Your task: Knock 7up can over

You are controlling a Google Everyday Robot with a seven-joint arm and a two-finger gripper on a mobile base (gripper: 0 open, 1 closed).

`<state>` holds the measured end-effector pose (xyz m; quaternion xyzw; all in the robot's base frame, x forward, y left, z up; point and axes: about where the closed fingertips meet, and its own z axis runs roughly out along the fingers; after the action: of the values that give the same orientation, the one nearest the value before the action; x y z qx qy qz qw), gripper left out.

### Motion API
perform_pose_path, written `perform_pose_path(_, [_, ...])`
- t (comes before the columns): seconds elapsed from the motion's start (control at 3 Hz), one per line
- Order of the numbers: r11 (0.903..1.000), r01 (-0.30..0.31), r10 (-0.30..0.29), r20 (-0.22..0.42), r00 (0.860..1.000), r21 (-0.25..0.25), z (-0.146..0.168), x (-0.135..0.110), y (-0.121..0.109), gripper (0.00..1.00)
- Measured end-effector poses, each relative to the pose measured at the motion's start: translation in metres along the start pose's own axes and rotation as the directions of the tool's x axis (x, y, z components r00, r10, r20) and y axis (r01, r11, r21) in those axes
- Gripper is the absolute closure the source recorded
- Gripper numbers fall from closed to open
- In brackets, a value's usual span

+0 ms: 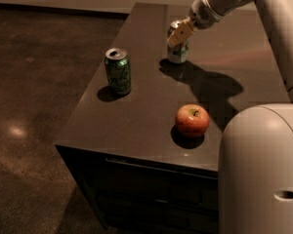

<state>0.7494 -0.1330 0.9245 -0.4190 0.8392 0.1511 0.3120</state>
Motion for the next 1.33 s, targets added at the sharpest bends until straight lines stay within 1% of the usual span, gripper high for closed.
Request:
perform_pose_path(0.33, [0.9978, 0.063, -0.061, -0.064, 0.996, 0.023, -0.02, -0.008, 0.011, 0.87])
perform_pose_path(0.67, [0.9916, 0.115, -0.096, -0.271, 0.958, 0.058, -0.045, 0.005, 0.02, 1.0])
perform_pose_path(1.0, [0.982, 0.164, -0.113, -0.407, 0.907, 0.093, -0.059, 0.018, 0.017, 1.0])
perform_pose_path(1.33, [0.9745, 0.212, -0.149, -0.49, 0.859, 0.075, -0.056, 0.033, 0.015, 1.0])
